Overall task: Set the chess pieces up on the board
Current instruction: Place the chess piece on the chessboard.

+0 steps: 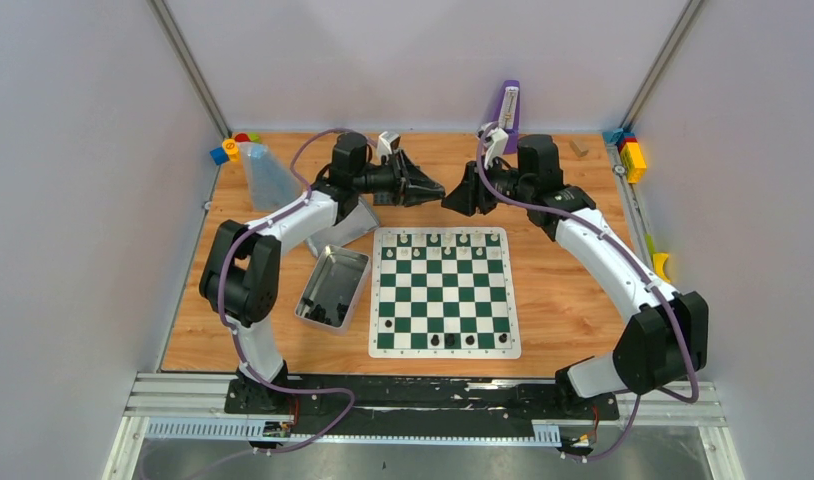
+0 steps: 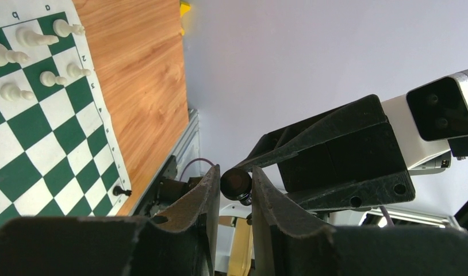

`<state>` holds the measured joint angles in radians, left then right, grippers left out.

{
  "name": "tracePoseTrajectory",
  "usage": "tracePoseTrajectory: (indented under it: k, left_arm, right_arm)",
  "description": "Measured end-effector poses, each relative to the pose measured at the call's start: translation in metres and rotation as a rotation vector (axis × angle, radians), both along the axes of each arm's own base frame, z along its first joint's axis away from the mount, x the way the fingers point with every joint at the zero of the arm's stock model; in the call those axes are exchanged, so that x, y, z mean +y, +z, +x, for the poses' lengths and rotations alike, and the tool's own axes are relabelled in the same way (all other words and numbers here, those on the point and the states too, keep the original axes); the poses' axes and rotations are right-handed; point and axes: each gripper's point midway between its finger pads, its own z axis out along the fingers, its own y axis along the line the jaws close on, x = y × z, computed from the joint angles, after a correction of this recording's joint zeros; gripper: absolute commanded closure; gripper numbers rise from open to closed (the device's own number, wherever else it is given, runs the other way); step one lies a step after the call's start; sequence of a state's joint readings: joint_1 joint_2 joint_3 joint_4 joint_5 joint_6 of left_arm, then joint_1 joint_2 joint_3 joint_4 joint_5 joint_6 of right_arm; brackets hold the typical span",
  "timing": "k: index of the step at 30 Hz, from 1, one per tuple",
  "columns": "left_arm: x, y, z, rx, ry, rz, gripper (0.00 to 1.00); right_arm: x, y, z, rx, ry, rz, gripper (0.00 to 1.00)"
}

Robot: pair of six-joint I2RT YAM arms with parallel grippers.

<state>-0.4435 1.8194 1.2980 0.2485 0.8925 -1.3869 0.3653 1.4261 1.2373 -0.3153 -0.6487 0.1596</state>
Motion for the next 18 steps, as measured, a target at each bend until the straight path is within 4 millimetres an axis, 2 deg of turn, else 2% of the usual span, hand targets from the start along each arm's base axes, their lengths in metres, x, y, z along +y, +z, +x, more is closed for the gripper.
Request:
tracePoseTrajectory:
  k: [10,18]
  left_arm:
    - [-0.0042,-0.0022,-0.0051,0.017,-0.008,-0.006,0.68]
    - [-0.0045,-0.0026,-0.0049,0.018,-0.006,-0.006,0.67]
  right_arm:
    - [0.0007,-0.0040,0.0013,0.017,-0.004,0.000,0.77]
    - [0.0024,-0.0053,0.0015,0.023,-0.004,-0.001,0.78]
